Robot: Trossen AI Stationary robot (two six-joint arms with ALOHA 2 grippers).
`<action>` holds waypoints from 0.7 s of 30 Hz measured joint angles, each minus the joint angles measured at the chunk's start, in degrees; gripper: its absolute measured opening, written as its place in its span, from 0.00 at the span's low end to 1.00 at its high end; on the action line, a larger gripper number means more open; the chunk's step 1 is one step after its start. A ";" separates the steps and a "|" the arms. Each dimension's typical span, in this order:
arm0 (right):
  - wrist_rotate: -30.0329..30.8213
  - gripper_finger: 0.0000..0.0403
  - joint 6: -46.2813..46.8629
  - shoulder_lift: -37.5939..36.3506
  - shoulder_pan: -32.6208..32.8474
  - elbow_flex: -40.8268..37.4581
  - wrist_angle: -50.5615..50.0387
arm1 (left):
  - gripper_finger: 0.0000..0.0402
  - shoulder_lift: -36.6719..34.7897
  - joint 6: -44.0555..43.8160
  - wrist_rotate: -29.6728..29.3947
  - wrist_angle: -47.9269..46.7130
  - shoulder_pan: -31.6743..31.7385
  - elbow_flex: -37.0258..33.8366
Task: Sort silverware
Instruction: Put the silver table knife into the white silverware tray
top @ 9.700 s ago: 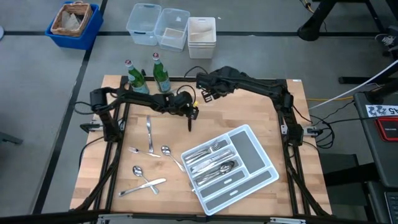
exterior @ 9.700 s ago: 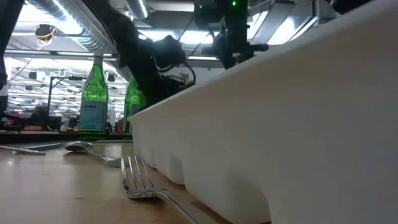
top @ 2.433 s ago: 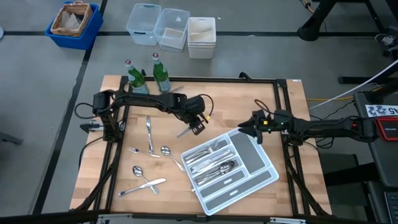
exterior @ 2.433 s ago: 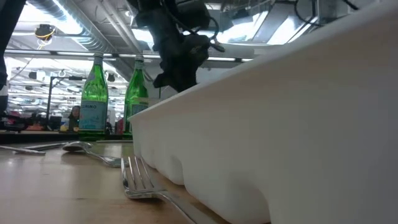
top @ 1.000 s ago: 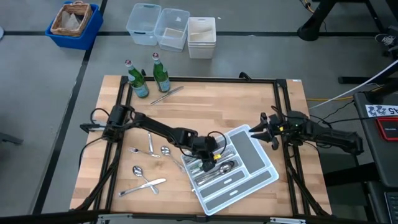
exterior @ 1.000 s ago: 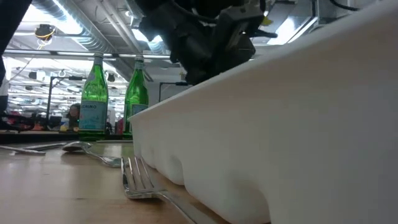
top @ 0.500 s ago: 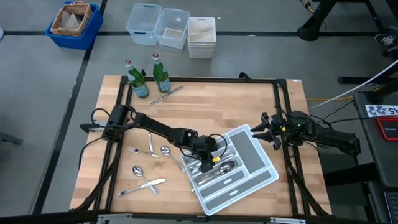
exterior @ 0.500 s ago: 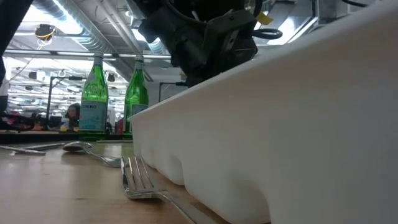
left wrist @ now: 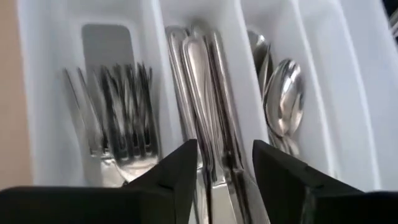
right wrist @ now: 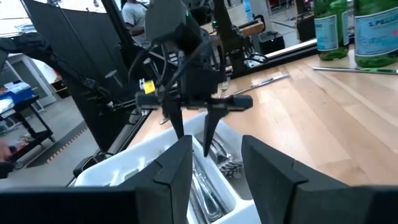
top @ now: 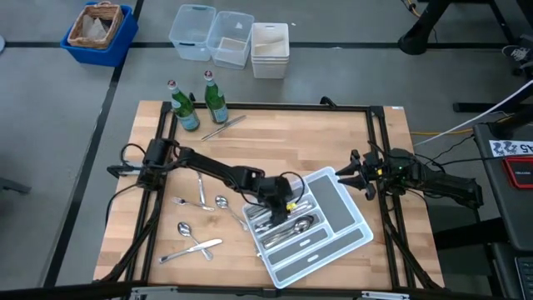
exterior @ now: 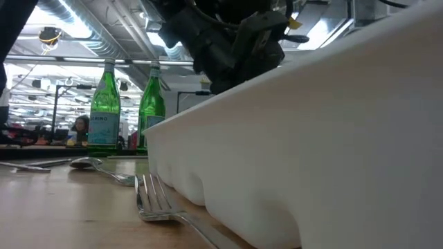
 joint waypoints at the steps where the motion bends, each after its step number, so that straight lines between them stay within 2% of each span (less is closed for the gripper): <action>1: 0.35 0.35 0.02 0.00 0.00 -0.02 -0.02 | 0.36 -0.40 0.32 0.36 -0.25 0.45 0.00; 12: 3.13 0.35 0.09 0.00 0.02 -0.09 -0.05 | 0.33 -10.63 -6.23 2.67 -4.42 10.71 0.02; 21: 3.20 0.35 0.07 0.02 0.00 -0.11 0.06 | 0.33 -15.30 -3.77 0.98 -18.60 22.50 0.02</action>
